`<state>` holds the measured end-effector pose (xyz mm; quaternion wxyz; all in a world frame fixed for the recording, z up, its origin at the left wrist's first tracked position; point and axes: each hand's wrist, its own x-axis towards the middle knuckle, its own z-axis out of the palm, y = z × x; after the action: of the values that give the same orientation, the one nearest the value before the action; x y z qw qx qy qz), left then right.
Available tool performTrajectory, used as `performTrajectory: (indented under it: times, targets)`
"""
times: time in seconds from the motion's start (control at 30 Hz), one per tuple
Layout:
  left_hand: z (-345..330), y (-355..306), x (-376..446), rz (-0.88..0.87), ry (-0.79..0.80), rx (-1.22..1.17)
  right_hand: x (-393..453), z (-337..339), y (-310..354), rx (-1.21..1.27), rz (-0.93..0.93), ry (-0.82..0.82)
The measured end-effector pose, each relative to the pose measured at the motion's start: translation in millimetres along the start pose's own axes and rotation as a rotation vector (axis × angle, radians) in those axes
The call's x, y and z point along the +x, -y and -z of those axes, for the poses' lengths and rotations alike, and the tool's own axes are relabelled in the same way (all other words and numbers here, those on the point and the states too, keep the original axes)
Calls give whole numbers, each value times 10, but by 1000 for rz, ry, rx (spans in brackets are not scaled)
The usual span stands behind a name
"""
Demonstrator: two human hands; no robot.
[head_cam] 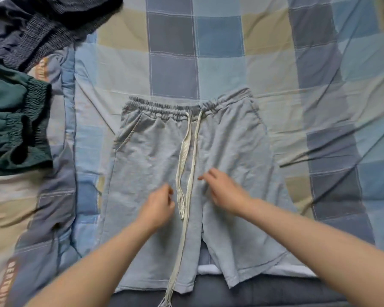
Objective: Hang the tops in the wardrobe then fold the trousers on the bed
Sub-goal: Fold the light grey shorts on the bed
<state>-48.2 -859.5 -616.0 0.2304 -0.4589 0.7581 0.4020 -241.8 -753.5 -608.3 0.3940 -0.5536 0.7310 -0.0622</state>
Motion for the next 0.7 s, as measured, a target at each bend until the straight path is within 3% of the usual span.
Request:
performTrajectory:
  times: [0.13,0.33,0.6,0.7]
  targets:
    - [-695,44,-498,59,345,132,-343,-447,266,-121,172,192]
    - [-961,166,-748,96,438,74,-481,-685,382,-250,235,132]
    - [-286,379,-804,-48,630,-48,-781,-864,273,-303,101,27]
    - [175,321,-643,-78,585,-33,-914,-832,280,-186,8,87]
